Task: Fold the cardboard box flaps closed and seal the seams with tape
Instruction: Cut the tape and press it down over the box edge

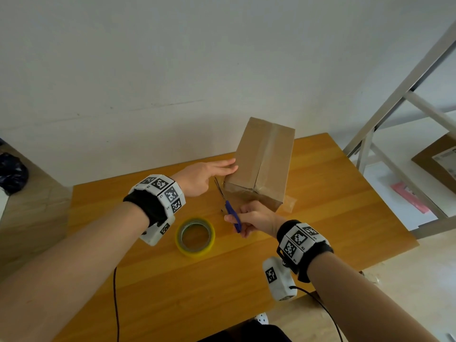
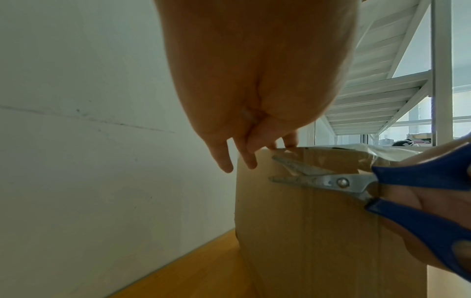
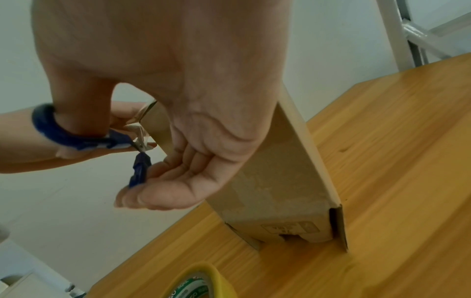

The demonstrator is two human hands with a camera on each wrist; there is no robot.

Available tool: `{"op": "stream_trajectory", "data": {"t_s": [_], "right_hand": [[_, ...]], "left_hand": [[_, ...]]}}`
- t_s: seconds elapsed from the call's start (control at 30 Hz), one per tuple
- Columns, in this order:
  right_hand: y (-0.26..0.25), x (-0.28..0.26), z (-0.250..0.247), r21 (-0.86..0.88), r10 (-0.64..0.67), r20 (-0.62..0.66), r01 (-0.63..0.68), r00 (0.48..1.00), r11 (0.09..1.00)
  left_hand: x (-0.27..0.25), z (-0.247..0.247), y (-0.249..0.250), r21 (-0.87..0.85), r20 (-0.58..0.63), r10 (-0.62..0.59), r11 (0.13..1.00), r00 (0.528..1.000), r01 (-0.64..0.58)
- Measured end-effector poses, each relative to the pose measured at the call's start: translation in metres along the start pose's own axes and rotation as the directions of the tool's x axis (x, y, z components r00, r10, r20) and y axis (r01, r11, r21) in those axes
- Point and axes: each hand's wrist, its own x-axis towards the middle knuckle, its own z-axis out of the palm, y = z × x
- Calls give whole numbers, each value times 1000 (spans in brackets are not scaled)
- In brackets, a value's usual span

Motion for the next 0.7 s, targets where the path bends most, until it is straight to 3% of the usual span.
{"op": "stream_trajectory", "data": {"t_s": [0.27,0.4,0.57,0.7], "right_hand": [[23,7,16,-204,157,14,-151,987,967],[54,15,12,-375,82,-151,-134,985,917],[85,22,-1,-468,116,-327,-267,938,842],[103,25,-2,-513,113,-435,-349,894,784]], "left_hand": [[4,4,7,-9,27,22,1000,999,-22],[1,9,9,19,29,20,1000,999,-21],[5,17,6,31,-11,38,999,999,-37],[7,26,9,32,-133,87,996,987,-84]]}}
